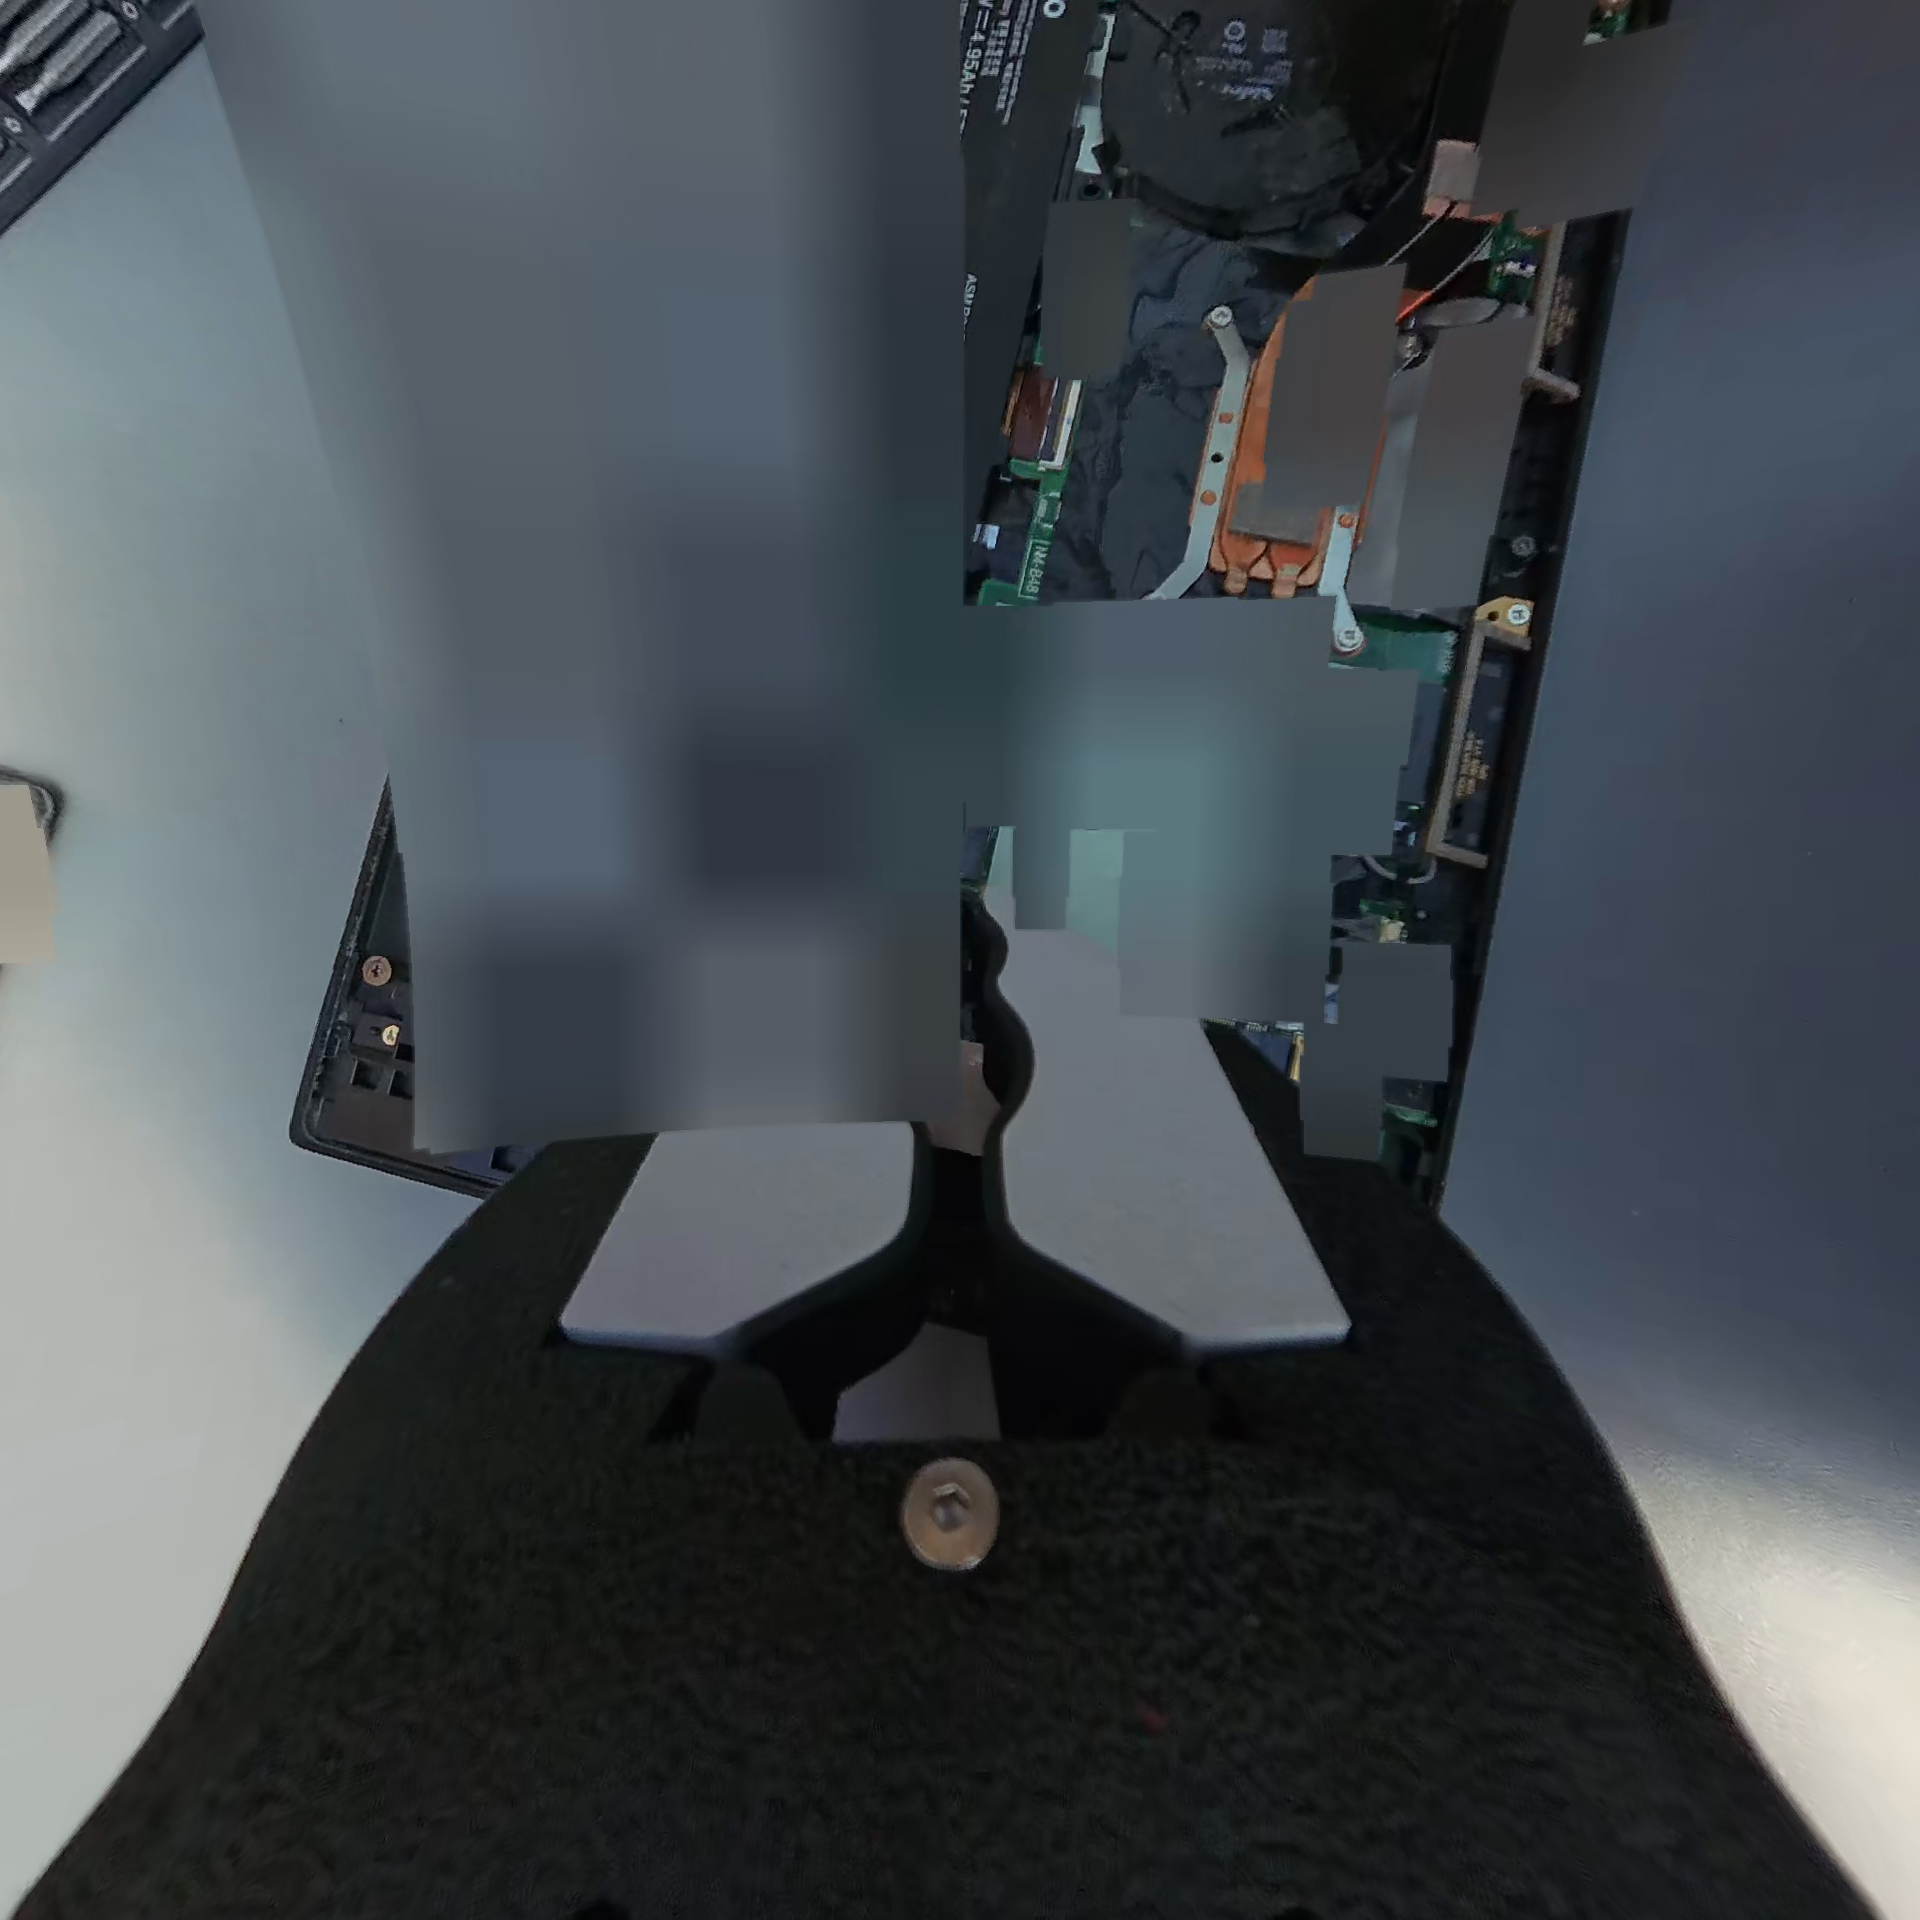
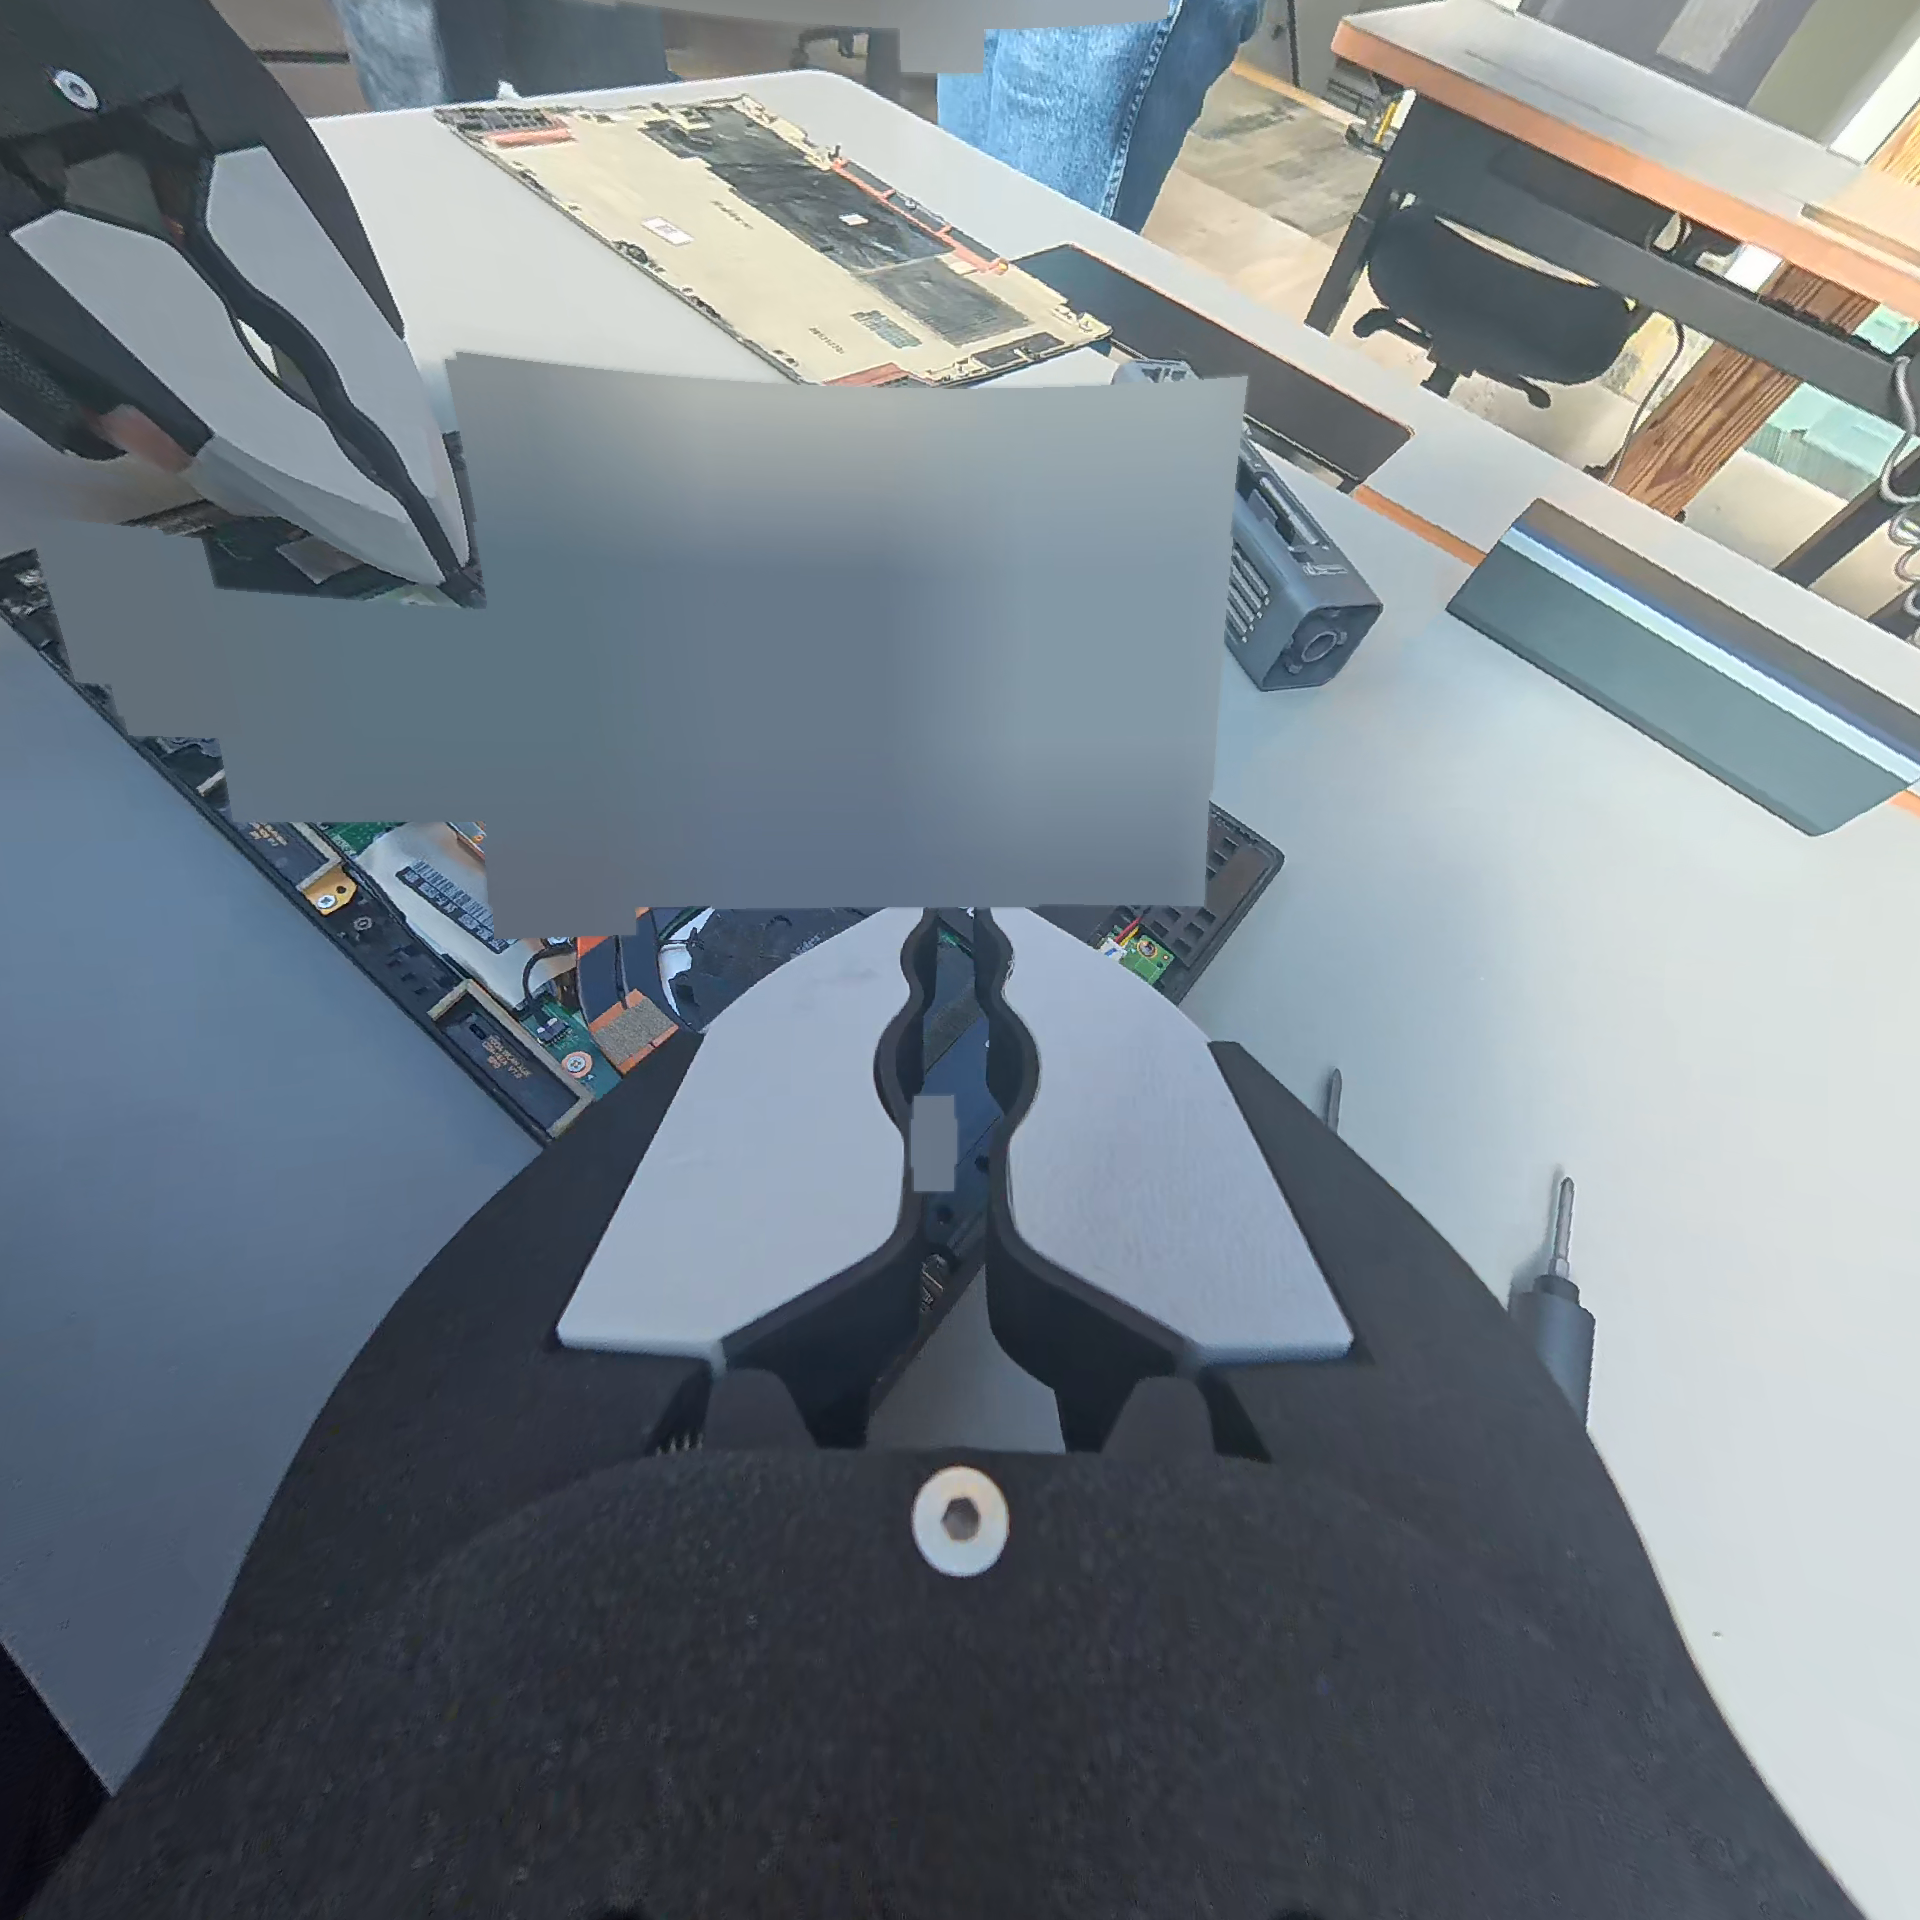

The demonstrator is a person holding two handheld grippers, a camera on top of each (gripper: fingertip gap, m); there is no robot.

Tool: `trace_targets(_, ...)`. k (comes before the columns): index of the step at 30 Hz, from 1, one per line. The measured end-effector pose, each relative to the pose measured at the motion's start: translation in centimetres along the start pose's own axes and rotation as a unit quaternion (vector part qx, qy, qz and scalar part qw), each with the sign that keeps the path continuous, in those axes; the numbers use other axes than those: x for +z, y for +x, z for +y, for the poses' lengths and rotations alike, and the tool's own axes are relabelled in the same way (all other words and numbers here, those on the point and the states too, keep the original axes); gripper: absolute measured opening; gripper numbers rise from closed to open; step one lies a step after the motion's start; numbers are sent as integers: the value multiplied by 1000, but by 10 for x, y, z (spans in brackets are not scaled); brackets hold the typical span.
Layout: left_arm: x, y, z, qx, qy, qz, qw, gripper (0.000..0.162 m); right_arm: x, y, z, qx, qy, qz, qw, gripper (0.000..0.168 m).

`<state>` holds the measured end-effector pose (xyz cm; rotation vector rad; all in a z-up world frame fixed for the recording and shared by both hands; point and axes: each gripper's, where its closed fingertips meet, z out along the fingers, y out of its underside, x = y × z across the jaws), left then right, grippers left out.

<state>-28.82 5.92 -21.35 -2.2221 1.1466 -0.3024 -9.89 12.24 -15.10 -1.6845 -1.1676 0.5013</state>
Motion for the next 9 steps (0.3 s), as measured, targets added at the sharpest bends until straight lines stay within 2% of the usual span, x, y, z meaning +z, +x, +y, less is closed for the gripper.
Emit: trace_targets(9,1,0,2,-34,-16,22,999,3,-5,5,0,8,7,4,1000,6)
